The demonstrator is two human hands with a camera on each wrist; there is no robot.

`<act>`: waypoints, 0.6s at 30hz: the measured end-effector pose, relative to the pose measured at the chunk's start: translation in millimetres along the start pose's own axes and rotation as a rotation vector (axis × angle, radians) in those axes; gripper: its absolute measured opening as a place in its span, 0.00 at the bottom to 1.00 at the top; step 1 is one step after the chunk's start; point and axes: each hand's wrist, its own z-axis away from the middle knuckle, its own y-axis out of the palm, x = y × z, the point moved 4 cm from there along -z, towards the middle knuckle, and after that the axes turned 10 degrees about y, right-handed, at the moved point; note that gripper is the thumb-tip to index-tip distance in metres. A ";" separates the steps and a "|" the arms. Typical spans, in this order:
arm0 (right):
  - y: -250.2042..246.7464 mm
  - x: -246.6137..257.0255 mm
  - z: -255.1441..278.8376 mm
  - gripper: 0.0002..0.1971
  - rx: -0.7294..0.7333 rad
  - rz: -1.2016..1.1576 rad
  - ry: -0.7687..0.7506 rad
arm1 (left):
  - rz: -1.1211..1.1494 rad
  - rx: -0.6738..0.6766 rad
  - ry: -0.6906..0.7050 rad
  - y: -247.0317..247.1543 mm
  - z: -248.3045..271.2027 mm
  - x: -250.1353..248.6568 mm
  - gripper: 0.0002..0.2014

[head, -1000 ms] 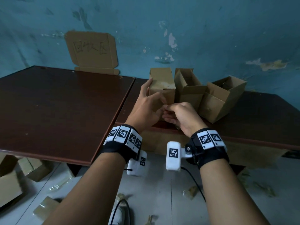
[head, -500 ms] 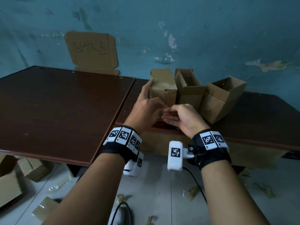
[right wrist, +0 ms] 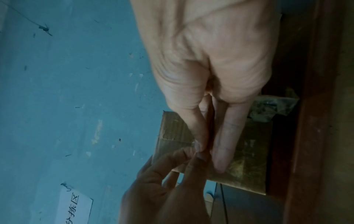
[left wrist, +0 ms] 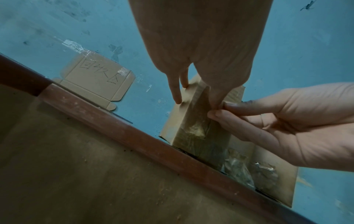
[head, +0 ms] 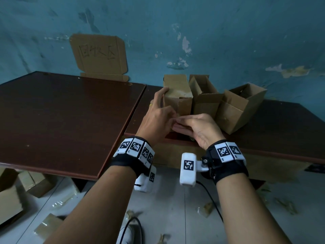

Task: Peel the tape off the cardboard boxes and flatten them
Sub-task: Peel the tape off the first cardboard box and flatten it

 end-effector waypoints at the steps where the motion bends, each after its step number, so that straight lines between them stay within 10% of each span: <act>1: -0.1 0.0 0.3 0.02 -0.007 -0.001 -0.013 | 0.002 0.002 0.004 0.7 0.0 -0.2 0.05; 18: -3.4 15.4 5.1 0.15 -0.284 0.948 -0.619 | 0.026 0.059 -0.140 17.0 1.0 20.3 0.11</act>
